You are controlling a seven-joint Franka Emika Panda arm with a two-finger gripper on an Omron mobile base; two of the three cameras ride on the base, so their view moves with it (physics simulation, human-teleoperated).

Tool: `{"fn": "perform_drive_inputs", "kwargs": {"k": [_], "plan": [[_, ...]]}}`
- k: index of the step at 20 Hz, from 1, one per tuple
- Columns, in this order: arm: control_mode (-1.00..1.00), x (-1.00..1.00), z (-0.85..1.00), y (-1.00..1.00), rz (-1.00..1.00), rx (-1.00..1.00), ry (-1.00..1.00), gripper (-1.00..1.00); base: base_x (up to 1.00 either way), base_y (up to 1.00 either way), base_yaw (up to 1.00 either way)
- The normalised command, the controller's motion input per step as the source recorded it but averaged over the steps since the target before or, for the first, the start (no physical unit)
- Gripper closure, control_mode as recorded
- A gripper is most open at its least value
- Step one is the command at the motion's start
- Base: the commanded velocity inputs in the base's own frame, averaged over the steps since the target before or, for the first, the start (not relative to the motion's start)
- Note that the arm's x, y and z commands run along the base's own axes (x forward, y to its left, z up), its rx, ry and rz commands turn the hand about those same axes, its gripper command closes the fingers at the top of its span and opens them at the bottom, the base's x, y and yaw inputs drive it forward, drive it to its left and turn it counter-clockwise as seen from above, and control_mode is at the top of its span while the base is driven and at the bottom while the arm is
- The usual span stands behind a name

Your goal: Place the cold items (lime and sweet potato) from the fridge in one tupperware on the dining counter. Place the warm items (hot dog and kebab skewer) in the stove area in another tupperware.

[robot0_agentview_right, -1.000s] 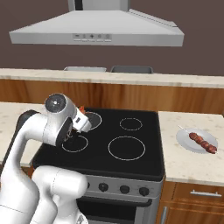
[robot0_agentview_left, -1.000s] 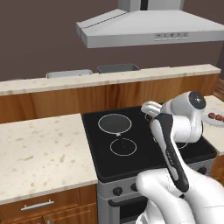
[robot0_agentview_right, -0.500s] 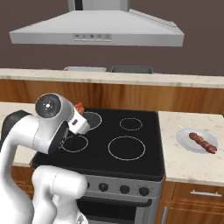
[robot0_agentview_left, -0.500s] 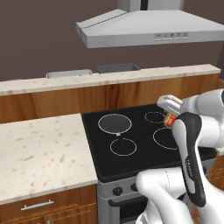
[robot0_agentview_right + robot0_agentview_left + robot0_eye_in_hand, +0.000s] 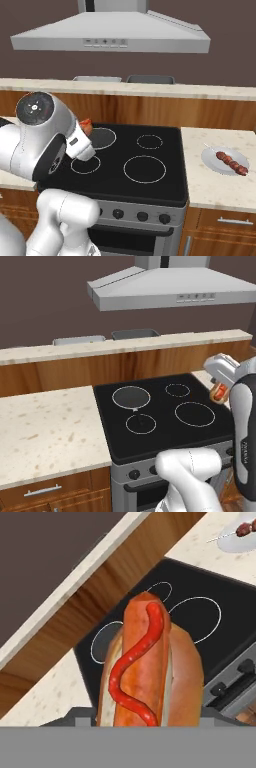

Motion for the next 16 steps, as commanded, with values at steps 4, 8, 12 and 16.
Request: {"fn": "perform_drive_inputs", "kwargs": {"k": [4, 8, 12, 16], "plan": [[1.0, -0.22, -0.02, 0.0, -0.04, 0.0, 0.0, 1.0, -0.71, -0.07, -0.16], [1.0, 0.0, 0.0, 0.0, 0.0, 0.0, 0.0, 1.0, -0.67, -0.66, -0.26], [1.0, 0.0, 0.0, 0.0, 0.0, 0.0, 0.0, 1.0, -0.17, -1.0, -0.11], [1.0, 0.0, 0.0, 0.0, 0.0, 0.0, 0.0, 1.0, 0.0, -1.0, -0.01]]}}
